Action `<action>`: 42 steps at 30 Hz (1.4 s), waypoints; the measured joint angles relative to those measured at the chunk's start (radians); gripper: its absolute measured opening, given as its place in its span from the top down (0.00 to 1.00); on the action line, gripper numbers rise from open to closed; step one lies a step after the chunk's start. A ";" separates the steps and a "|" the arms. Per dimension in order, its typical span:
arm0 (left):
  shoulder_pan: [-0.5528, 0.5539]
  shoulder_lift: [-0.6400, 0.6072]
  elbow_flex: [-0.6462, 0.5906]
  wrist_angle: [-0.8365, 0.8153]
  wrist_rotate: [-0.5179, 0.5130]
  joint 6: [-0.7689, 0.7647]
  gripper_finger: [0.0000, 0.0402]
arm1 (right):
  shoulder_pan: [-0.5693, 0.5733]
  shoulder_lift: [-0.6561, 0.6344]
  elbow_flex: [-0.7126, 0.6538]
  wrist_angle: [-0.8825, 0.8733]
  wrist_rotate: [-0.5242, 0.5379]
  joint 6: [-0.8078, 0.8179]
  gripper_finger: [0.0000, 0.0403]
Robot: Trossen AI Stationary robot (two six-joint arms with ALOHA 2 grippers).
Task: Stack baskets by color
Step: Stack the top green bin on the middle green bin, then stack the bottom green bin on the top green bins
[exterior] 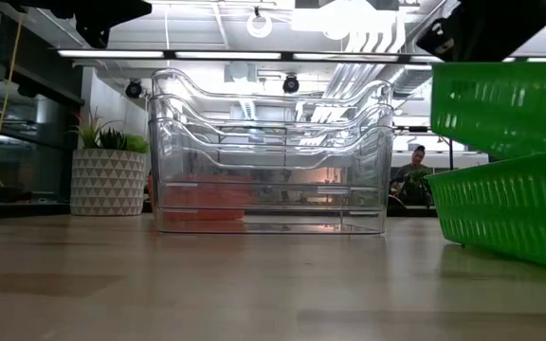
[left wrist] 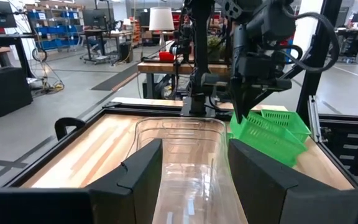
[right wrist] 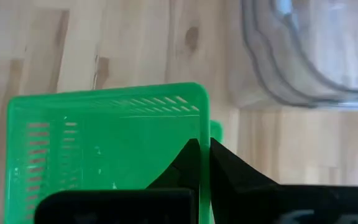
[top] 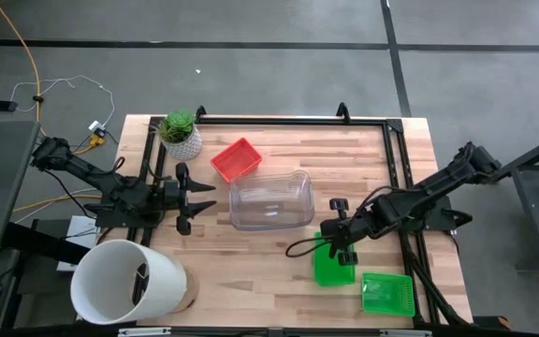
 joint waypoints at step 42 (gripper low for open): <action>0.000 0.017 0.000 0.000 -0.049 -0.009 0.57 | -0.003 0.000 -0.012 -0.010 0.009 0.153 0.57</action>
